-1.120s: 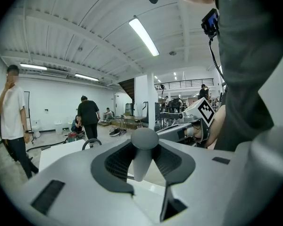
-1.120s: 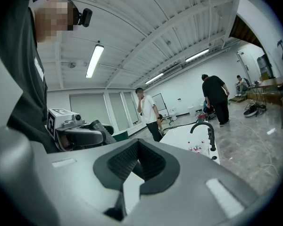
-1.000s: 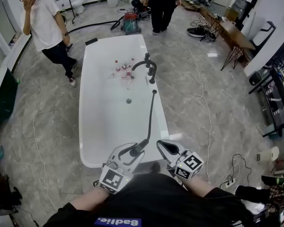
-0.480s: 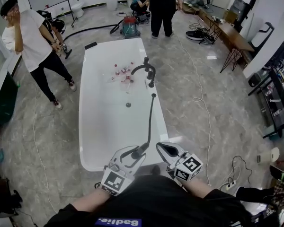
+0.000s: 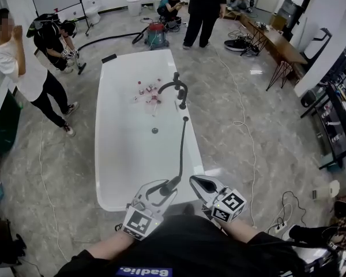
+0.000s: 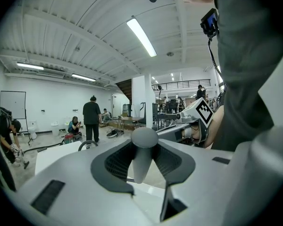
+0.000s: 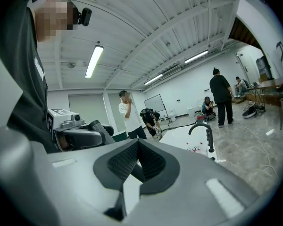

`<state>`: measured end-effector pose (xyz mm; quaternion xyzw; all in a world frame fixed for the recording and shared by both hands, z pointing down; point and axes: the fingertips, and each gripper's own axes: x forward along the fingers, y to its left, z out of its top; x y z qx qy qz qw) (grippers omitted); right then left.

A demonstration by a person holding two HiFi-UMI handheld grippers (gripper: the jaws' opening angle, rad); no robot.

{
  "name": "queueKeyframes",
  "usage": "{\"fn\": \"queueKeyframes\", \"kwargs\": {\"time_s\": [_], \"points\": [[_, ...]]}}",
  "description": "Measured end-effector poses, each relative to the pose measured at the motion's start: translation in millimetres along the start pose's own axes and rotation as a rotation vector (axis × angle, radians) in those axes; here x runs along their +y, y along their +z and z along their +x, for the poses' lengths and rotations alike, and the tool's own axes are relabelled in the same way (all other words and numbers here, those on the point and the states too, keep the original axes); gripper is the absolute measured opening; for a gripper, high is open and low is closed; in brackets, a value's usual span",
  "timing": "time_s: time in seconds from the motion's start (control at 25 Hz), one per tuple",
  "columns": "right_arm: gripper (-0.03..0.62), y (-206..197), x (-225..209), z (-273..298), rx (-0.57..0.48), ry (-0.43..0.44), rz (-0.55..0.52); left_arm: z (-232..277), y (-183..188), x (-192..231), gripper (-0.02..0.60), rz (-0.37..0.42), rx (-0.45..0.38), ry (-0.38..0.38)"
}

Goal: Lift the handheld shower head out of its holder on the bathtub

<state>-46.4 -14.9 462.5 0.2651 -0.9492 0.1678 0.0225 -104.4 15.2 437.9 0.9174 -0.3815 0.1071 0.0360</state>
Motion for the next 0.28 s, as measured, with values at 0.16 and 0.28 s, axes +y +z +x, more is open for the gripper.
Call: {"fn": "queueKeyframes", "kwargs": {"time_s": [0.16,0.28], "points": [[-0.008,2.1,1.0,3.3,0.003,-0.002,0.001,-1.8,0.4,3.3,0.137,-0.002,0.002,-0.001],[-0.008,3.1,2.0,5.1,0.003,-0.001,0.004,-2.7,0.7,5.3,0.137,-0.004,0.006,-0.001]]}}
